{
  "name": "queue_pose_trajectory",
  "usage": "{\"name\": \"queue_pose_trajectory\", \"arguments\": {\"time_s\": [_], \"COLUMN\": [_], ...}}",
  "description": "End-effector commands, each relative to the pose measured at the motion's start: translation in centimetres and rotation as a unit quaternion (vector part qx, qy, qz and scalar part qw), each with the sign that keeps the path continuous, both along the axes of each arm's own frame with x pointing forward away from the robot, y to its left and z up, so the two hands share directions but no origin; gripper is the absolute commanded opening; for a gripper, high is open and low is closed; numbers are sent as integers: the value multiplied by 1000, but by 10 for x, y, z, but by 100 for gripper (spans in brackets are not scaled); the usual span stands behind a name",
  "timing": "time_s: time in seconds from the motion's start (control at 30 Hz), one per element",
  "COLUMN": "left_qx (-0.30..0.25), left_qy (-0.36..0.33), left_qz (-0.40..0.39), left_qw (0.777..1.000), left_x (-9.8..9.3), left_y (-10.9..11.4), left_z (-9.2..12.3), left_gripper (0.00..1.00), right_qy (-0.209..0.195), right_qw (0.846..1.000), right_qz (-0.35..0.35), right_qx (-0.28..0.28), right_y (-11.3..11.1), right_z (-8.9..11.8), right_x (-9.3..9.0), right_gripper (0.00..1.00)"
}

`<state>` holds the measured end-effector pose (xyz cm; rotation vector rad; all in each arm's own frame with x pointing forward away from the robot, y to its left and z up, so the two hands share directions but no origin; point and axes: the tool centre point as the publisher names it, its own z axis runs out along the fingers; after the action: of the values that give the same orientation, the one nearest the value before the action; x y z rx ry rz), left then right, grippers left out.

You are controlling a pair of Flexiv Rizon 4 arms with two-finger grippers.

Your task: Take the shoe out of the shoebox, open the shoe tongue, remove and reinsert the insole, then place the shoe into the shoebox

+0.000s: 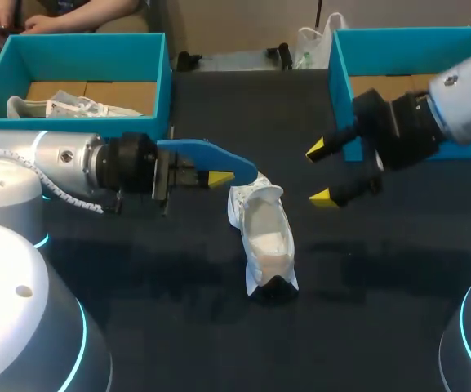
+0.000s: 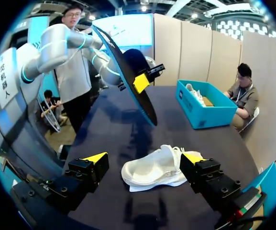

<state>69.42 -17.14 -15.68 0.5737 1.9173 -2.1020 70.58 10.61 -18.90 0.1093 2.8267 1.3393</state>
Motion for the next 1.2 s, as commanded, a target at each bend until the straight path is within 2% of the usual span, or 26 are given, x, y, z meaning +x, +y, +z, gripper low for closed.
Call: {"name": "queue_pose_trajectory", "arguments": {"time_s": [0.03, 0.1, 0.17, 0.23, 0.4, 0.6, 0.77, 1.1, 1.2], "left_qx": [1, 1, 10, 11, 15, 15, 16, 27, 28], "left_qy": [0, 0, -1, 1, 6, 10, 15, 24, 25], "left_qz": [1, 1, 2, 2, 17, 25, 29, 40, 54], "left_qw": [1000, 1000, 1000, 1000, 1000, 1000, 999, 999, 998], "left_x": [-1, -1, -5, -12, -22, -34, -38, -36, -36], "left_y": [0, 0, -3, -7, -10, -16, -21, -31, -31], "left_z": [0, 0, 0, 3, 2, -14, -29, -51, -54], "left_gripper": [0, 0, 0, 0, 0, 0, 0, 0, 0], "right_qy": [2, 2, -23, -46, -67, -96, -117, -130, -118], "right_qw": [1000, 1000, 1000, 998, 995, 991, 988, 984, 986], "right_qz": [0, 0, 4, 8, 17, 39, 58, 78, 67], "right_qx": [-10, -10, -15, -49, -69, -89, -85, -89, -93], "right_y": [3, 3, 2, 0, -7, -8, -3, 7, 9], "right_z": [0, 0, -7, -13, -25, -37, -49, -77, -87], "right_x": [2, 2, 4, 6, 10, 14, 17, 14, 15], "right_gripper": [100, 100, 100, 100, 100, 100, 100, 100, 100]}}
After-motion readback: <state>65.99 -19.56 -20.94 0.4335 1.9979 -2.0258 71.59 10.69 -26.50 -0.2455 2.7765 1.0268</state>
